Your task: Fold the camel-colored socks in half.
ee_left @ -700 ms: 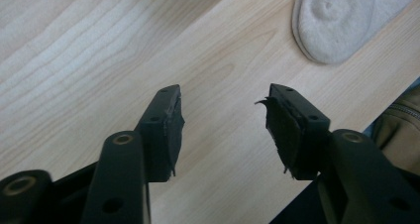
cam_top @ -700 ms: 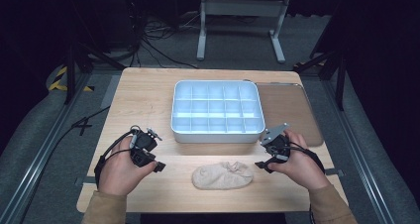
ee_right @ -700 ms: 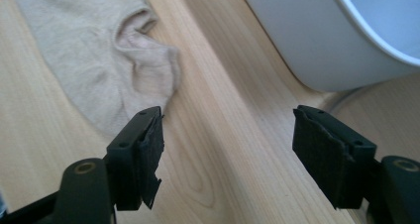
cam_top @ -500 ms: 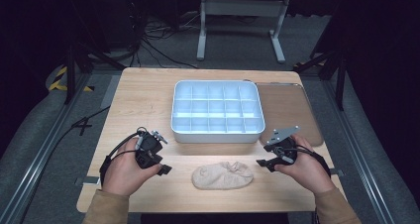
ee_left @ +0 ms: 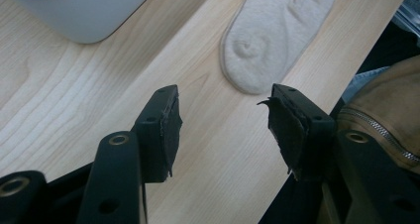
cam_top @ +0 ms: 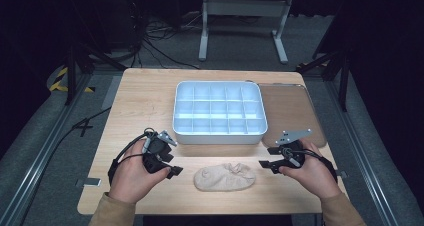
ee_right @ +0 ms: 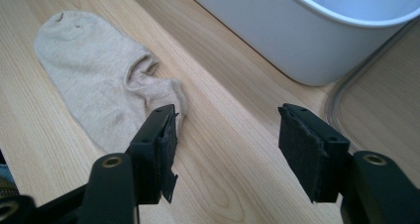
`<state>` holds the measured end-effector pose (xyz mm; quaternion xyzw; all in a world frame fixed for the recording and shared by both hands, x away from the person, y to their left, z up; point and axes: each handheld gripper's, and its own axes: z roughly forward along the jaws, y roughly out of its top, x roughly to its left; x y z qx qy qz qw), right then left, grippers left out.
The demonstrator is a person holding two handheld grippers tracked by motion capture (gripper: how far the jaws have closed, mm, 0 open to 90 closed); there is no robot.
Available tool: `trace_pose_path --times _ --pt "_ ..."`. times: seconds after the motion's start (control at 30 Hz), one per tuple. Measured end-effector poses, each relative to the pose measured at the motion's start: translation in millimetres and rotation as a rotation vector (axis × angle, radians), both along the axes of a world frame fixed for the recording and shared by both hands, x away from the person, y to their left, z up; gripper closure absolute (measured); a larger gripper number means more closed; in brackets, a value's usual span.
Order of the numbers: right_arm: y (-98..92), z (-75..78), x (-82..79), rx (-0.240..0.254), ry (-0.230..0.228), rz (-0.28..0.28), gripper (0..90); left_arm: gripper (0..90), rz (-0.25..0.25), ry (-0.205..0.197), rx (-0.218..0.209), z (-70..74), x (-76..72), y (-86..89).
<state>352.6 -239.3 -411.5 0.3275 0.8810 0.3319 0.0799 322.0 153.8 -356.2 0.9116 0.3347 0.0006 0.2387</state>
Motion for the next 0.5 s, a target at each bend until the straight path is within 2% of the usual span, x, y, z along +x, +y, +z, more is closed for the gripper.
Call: trace_pose_path --times 0.07,0.1,0.27,0.37,0.5 --pt "1.7 -1.5 -0.7 0.000 0.004 -0.006 43.3 47.6 -0.046 0.007 -0.019 -1.9 -1.3 -4.9" --pt "5.3 -3.9 -1.3 -0.004 0.010 -0.003 43.4 50.0 -0.081 0.028 -0.062 -4.8 -3.7 -11.0" --pt "12.4 -7.1 -2.2 -0.011 0.018 0.032 44.0 52.2 -0.079 0.003 -0.059 -7.5 -6.4 -19.7" --pt "16.0 -8.8 -3.3 -0.025 0.020 0.050 44.3 53.7 -0.071 0.021 -0.069 -11.1 -6.5 -24.9" --pt "19.4 -9.5 -4.8 -0.052 0.012 0.058 44.2 56.0 -0.064 0.027 -0.073 -15.8 -6.2 -32.6"
